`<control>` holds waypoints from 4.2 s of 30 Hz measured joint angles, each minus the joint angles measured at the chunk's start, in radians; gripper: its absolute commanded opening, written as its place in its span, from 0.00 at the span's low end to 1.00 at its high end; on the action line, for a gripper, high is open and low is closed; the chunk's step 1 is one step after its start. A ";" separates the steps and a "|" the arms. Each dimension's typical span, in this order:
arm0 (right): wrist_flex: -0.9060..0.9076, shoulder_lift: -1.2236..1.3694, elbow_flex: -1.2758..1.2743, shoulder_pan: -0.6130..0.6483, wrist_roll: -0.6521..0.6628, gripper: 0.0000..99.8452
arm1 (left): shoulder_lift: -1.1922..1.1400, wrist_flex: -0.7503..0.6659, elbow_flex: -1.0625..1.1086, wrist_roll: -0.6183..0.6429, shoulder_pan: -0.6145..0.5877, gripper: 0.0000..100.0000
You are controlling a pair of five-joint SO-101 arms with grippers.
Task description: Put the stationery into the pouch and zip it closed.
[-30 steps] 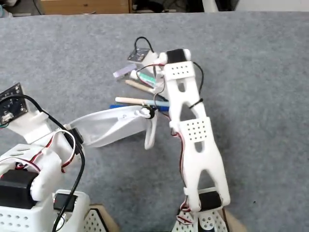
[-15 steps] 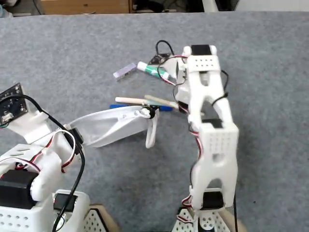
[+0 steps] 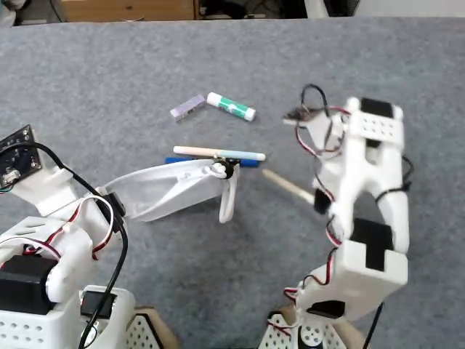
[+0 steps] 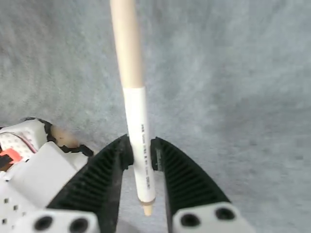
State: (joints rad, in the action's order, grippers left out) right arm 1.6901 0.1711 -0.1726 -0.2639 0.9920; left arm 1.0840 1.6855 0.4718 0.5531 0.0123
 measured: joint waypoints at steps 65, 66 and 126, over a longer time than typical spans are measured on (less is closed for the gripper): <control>-0.083 0.439 0.324 0.285 -0.037 0.22 | 0.000 0.000 0.000 0.000 0.000 0.03; -0.104 0.423 0.298 0.290 -0.037 0.22 | 0.000 0.000 0.000 0.000 0.000 0.03; -0.009 0.213 0.129 0.347 -0.068 0.30 | -0.002 0.000 -0.012 -0.072 0.000 0.03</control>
State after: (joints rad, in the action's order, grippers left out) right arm 1.6809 0.3844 -0.0437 0.0829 0.9244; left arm 1.0825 1.6855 0.4595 0.4810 0.0123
